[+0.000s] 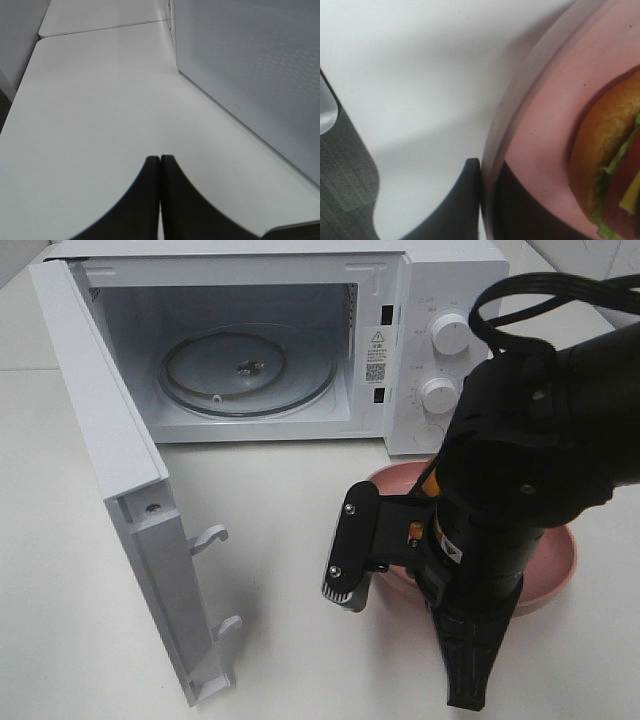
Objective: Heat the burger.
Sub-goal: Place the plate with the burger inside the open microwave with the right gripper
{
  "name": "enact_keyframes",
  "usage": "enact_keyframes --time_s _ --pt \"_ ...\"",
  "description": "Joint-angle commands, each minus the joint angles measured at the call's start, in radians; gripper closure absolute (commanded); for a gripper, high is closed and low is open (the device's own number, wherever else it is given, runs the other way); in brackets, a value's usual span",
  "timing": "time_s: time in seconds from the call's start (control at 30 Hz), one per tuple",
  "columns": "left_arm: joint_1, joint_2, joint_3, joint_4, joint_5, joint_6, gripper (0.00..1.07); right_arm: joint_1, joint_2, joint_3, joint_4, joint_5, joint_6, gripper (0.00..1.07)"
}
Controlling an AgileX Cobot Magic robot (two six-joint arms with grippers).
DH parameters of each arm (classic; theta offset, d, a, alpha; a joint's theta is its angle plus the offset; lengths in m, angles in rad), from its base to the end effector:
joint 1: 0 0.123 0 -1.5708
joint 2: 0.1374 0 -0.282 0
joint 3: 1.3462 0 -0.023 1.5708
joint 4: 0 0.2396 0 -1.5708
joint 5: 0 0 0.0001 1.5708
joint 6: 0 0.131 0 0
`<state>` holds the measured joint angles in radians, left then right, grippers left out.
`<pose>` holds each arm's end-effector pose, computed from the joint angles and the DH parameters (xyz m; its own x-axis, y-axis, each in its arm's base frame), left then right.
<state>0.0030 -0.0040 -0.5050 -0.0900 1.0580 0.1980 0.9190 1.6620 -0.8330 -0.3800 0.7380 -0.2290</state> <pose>0.0229 -0.0102 0.2560 -0.4285 0.1514 -0.8908 0.1344 0.9856 0.1029 0.1911 0.1965 0.1269 -0.1527 -0.9882 0.0115 -0.9498 0.1435 -0.2781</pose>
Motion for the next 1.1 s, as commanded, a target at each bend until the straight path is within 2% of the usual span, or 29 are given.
enact_keyframes --time_s 0.03,0.1,0.2,0.5,0.87,1.1 --pt "0.001 -0.020 0.000 -0.006 -0.014 -0.005 1.06 0.002 -0.010 -0.001 -0.035 -0.028 -0.106 1.07" --pt "0.001 -0.020 0.000 -0.006 -0.014 -0.005 1.06 0.002 -0.010 -0.001 -0.013 -0.069 -0.224 1.07" --pt "0.001 -0.020 0.000 -0.006 -0.014 -0.005 1.06 0.002 -0.010 -0.001 -0.011 -0.084 -0.258 1.07" --pt "0.001 -0.020 0.000 -0.006 -0.014 -0.005 1.06 0.002 -0.010 -0.003 -0.018 -0.165 -0.547 1.07" --pt "0.001 -0.020 0.000 -0.006 -0.014 -0.005 1.06 0.001 -0.010 -0.004 -0.052 -0.285 -0.628 1.07" --pt "0.001 -0.020 0.000 -0.006 -0.014 -0.005 1.06 -0.043 -0.010 -0.004 -0.092 -0.415 -0.677 1.07"
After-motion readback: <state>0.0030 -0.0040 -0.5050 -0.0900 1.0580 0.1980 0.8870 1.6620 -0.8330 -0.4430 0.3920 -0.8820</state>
